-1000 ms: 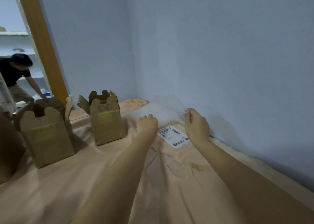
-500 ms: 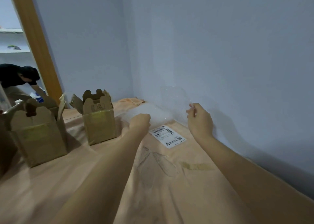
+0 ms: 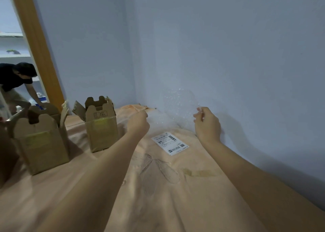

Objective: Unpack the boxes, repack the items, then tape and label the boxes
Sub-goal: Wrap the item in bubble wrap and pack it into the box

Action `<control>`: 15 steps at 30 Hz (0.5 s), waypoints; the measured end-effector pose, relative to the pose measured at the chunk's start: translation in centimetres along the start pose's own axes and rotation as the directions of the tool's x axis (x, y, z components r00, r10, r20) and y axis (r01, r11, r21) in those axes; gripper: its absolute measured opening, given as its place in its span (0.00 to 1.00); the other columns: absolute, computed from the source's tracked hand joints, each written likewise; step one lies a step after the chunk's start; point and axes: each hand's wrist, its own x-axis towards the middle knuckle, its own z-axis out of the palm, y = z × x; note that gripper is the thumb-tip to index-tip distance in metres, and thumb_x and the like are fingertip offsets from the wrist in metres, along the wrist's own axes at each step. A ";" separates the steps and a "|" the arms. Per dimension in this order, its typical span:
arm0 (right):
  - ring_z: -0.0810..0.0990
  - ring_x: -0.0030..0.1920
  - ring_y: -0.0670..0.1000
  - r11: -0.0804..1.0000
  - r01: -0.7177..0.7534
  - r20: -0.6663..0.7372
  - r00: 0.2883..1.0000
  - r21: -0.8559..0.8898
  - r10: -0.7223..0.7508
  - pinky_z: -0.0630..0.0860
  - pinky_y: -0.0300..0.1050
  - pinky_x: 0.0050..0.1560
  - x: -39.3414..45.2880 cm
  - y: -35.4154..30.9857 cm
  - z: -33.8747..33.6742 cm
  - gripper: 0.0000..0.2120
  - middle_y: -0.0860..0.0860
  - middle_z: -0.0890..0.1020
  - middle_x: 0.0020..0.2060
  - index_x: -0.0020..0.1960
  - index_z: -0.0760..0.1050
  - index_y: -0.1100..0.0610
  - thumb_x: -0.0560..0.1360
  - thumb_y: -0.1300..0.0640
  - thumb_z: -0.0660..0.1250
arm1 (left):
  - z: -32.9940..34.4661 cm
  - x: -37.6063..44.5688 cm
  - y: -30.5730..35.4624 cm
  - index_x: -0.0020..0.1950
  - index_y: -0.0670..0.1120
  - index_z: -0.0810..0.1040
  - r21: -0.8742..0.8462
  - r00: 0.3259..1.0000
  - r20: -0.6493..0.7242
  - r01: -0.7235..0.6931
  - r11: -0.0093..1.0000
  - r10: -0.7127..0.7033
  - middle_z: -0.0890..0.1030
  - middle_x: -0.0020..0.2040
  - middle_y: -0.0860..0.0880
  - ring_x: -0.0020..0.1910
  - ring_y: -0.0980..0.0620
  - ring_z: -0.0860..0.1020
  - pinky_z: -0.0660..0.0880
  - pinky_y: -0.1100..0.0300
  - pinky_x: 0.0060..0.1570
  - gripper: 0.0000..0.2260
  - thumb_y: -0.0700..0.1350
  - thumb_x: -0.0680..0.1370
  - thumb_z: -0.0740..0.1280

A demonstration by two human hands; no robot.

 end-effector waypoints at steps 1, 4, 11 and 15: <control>0.82 0.47 0.60 1.000 0.004 -0.021 1.000 -0.004 -0.004 0.76 0.56 0.49 0.1 0.0 0.0 0.14 0.56 0.84 0.45 0.59 0.75 0.57 0.81 0.57 0.54 | -0.2 -0.1 0.0 0.64 0.42 0.74 -0.039 1.000 0.010 0.003 0.999 -0.002 0.75 0.64 0.44 0.63 0.44 0.72 0.70 0.55 0.57 0.19 0.33 0.75 0.59; 0.82 0.46 0.61 1.000 -0.001 -0.070 0.998 0.011 0.002 0.76 0.56 0.49 0.3 0.0 -0.3 0.13 0.56 0.84 0.45 0.59 0.75 0.57 0.81 0.58 0.55 | -0.9 -0.1 0.3 0.64 0.37 0.71 -0.065 0.999 -0.019 0.035 0.997 -0.036 0.74 0.63 0.38 0.60 0.39 0.73 0.72 0.52 0.51 0.17 0.35 0.76 0.56; 0.82 0.47 0.60 0.999 -0.035 -0.076 0.996 0.031 0.037 0.76 0.54 0.50 0.2 -0.6 -1.0 0.13 0.55 0.84 0.46 0.58 0.75 0.57 0.81 0.58 0.54 | -3.0 -0.7 0.5 0.54 0.40 0.69 0.108 0.996 -0.088 0.008 0.994 0.002 0.74 0.48 0.43 0.47 0.43 0.73 0.67 0.54 0.41 0.09 0.45 0.78 0.61; 0.82 0.48 0.62 0.999 -0.044 -0.080 0.996 0.027 0.046 0.76 0.55 0.50 0.0 -1.2 -1.7 0.13 0.57 0.84 0.47 0.58 0.75 0.58 0.80 0.58 0.54 | -4.9 -1.2 1.0 0.48 0.42 0.72 0.069 0.986 -0.166 0.004 0.998 0.008 0.77 0.43 0.45 0.42 0.43 0.75 0.67 0.56 0.36 0.05 0.43 0.78 0.60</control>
